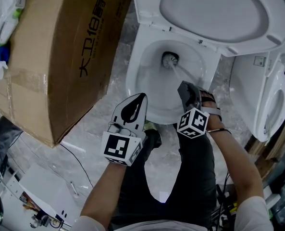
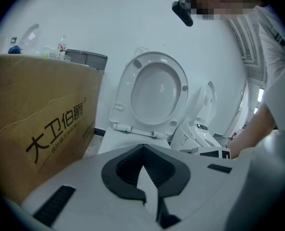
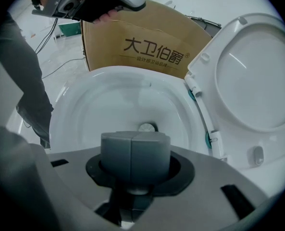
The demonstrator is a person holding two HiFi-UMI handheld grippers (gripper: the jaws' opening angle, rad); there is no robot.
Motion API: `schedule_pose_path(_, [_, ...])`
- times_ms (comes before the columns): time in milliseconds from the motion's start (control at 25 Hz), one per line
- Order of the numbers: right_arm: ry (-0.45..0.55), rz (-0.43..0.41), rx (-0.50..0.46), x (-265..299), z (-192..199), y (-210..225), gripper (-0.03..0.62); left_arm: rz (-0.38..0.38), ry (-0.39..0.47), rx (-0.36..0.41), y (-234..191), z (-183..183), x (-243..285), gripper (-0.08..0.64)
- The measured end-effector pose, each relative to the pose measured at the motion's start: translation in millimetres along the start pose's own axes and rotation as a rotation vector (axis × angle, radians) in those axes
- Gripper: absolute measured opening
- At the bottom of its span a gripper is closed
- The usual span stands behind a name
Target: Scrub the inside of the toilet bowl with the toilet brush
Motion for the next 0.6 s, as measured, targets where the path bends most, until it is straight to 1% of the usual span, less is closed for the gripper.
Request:
schedule_pose_path(200, [-0.008, 0.003, -0.003, 16.2, 0.0, 12.2, 0.156, -0.003, 0.010, 0.007, -3.2, -2.0, 10.9, 0.006])
schedule_pose_path(320, [-0.015, -0.006, 0.033, 15.8, 3.3, 20.7, 0.156, -0.006, 0.010, 0.006, -3.3, -6.9, 11.8, 0.006])
schedule_pose_path(440, [-0.010, -0.012, 0.067, 1.9, 4.5, 28.6, 0.156, -0.011, 0.013, 0.006, -0.2, -15.7, 6.2, 0.006])
schedule_pose_path(600, [0.004, -0.022, 0.113, -31.3, 1.7, 33.4, 0.156, -0.013, 0.015, -0.002, 10.4, -30.6, -7.5, 0.006])
Point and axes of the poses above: the fingertips, and each gripper's own axes: x forward along the fingers, y to its right, z out of its underside, the point moved 2 cm from there along -x, backward along the fingers, and after that the axes turned 1 degree about -z, right-handed, at the moved point
